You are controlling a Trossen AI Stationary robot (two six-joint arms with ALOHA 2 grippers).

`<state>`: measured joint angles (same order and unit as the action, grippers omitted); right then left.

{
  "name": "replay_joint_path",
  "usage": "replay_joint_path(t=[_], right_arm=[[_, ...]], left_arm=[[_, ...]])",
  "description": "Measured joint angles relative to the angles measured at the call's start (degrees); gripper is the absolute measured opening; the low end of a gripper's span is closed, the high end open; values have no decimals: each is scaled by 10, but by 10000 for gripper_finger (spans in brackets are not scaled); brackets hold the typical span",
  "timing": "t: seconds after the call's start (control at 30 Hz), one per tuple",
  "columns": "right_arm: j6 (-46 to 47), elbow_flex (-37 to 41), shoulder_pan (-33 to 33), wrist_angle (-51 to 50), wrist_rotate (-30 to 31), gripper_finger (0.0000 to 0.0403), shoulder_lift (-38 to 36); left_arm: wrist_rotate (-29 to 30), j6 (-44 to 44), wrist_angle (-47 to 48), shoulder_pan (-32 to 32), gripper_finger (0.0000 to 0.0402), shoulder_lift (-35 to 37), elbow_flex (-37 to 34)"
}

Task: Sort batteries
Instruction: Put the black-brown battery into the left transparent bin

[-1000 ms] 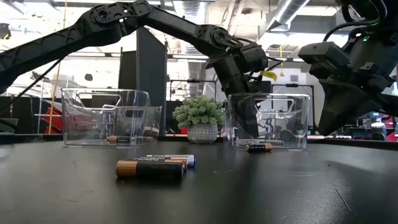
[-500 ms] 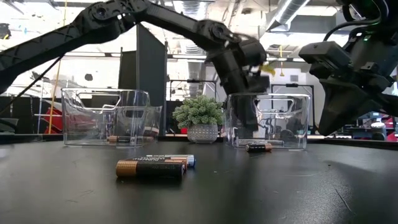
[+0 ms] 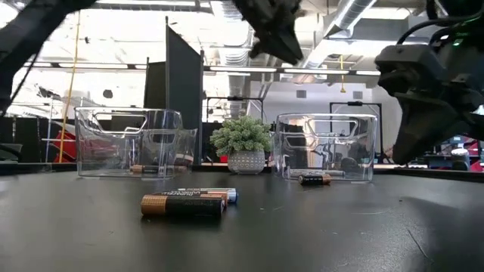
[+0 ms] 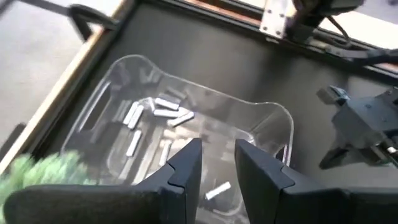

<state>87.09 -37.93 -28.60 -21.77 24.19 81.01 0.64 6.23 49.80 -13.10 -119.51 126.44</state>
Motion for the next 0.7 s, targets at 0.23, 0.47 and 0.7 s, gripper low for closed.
replay_joint_path(t=[0.23,0.47,0.7], right_arm=[[-2,0,-35,0,0,19,0],[-6,0,-66,0,0,19,0],[-24,0,-74,1,0,19,0]], left_arm=[[104,120,-138,76,93,174,-283],[273,384,-150,211,93,348,-526],[385,787,5,420,92,436,-634]])
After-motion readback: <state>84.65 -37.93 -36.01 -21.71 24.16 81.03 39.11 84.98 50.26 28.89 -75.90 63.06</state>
